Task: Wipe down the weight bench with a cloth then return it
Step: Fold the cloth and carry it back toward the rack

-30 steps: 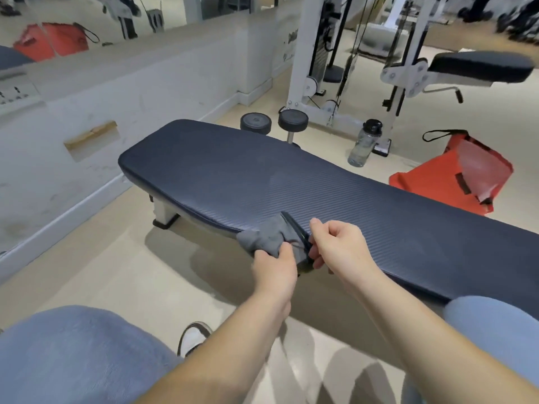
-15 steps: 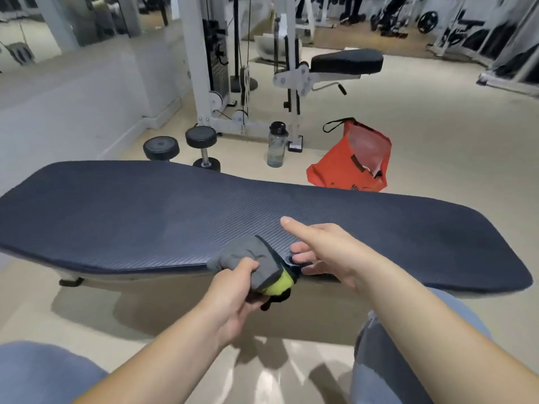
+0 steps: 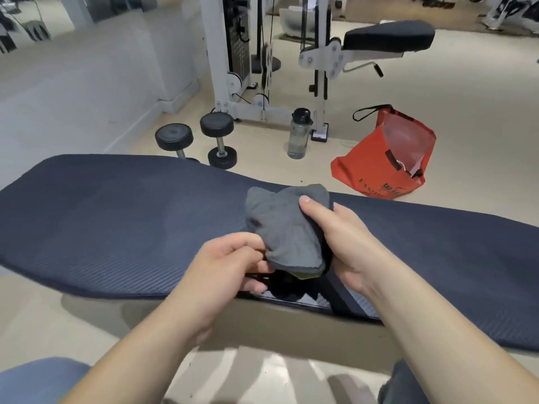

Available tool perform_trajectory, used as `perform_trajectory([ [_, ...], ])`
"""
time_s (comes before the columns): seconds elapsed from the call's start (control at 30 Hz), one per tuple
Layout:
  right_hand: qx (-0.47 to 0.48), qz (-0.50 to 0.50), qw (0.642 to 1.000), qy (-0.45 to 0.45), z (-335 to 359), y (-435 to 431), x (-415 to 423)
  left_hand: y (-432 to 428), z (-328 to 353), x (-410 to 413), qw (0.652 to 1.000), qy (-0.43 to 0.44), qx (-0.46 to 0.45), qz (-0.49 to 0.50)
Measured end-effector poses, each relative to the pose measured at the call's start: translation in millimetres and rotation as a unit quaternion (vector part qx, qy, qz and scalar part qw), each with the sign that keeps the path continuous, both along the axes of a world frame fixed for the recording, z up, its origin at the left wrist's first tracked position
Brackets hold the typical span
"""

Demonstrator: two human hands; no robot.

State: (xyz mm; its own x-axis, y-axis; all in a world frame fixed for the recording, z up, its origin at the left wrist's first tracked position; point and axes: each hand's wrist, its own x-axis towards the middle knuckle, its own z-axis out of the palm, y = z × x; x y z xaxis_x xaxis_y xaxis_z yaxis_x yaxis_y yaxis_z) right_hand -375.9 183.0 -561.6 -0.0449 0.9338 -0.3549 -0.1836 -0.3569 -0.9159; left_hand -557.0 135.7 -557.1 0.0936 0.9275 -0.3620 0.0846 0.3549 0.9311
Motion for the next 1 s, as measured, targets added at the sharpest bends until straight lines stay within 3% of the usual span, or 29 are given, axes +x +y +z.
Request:
perform_trajectory([
  [0.13,-0.017,-0.034,0.998,0.052,-7,22,14,43,-15,3,0.987,0.093,0.054,0.122],
  [0.23,-0.068,-0.049,0.987,0.136,-14,40,32,82,-30,14,0.996,0.006,0.040,0.074],
  [0.33,-0.111,-0.053,0.971,0.203,-20,49,49,97,-30,32,0.984,-0.156,-0.084,-0.011],
  [0.47,-0.190,-0.097,0.949,0.231,-3,45,64,109,-7,54,0.942,-0.213,-0.254,-0.045],
  [0.57,-0.229,-0.135,0.937,0.226,34,29,79,111,37,76,0.924,-0.216,-0.301,-0.091],
  [0.67,-0.214,-0.159,0.952,0.150,107,26,102,115,101,101,0.941,-0.162,-0.275,-0.112],
  [0.83,-0.149,-0.158,0.976,0.026,262,21,159,117,252,157,0.980,-0.038,-0.117,-0.155],
  [1.0,-0.125,-0.177,0.976,0.038,399,-19,236,109,412,224,0.976,-0.043,-0.051,-0.208],
])
